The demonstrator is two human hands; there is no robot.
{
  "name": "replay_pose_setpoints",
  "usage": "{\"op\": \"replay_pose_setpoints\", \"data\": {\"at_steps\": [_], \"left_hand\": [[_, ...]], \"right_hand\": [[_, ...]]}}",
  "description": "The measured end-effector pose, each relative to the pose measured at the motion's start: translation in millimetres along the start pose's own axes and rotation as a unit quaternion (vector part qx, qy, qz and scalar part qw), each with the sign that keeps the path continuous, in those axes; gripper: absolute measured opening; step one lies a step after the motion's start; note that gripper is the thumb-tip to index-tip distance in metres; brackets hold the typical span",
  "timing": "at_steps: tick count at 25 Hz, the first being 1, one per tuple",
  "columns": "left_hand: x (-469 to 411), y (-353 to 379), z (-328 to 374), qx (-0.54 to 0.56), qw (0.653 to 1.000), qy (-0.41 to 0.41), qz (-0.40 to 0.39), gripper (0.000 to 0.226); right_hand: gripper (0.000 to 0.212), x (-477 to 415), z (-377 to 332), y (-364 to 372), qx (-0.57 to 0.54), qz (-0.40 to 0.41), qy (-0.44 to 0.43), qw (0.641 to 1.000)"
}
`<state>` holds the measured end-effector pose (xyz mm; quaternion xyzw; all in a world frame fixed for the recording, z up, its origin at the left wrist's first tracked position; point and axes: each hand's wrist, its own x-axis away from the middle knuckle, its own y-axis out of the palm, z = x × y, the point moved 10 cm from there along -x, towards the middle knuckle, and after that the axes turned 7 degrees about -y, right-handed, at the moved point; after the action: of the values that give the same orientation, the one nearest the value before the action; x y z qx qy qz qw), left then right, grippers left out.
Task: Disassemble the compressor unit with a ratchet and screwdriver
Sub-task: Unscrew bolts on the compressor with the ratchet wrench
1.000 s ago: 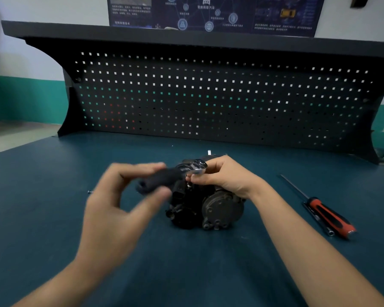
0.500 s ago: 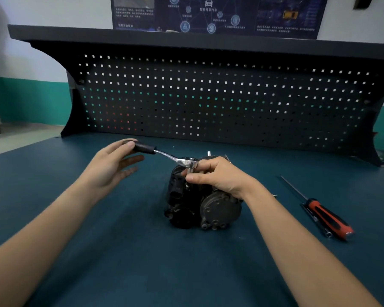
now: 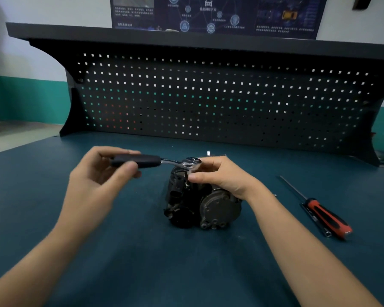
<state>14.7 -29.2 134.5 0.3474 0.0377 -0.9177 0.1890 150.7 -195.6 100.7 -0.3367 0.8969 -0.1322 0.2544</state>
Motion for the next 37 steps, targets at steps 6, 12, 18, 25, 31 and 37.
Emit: {"op": "replay_pose_setpoints", "data": {"at_steps": [6, 12, 18, 25, 31, 37], "left_hand": [[-58.6, 8.5, -94.4, 0.122, 0.958, -0.255, -0.044, 0.018], [-19.2, -5.4, -46.2, 0.178, 0.976, -0.122, 0.04, 0.01], [4.3, 2.8, -0.6, 0.024, 1.0, -0.006, 0.013, 0.02], [-53.4, 17.0, -116.4, 0.185, 0.922, -0.336, -0.052, 0.015], [-31.1, -2.0, -47.7, 0.182, 0.973, -0.145, -0.004, 0.012], [32.1, 29.1, 25.5, -0.006, 0.999, 0.044, -0.018, 0.021]], "right_hand": [[0.023, 1.4, -0.8, -4.7, -0.048, 0.037, 0.0, 0.998], [0.02, 0.2, 2.2, -3.4, -0.064, 0.024, 0.025, 0.997], [0.021, 0.1, 2.3, -4.0, -0.048, 0.024, 0.021, 0.998], [0.018, 0.8, -0.8, -5.0, -0.002, 0.045, -0.001, 0.999], [0.032, 1.6, -10.0, -6.5, 0.011, 0.06, -0.03, 0.998], [0.025, 2.3, -14.1, -2.2, -0.004, 0.041, -0.045, 0.998]]}}
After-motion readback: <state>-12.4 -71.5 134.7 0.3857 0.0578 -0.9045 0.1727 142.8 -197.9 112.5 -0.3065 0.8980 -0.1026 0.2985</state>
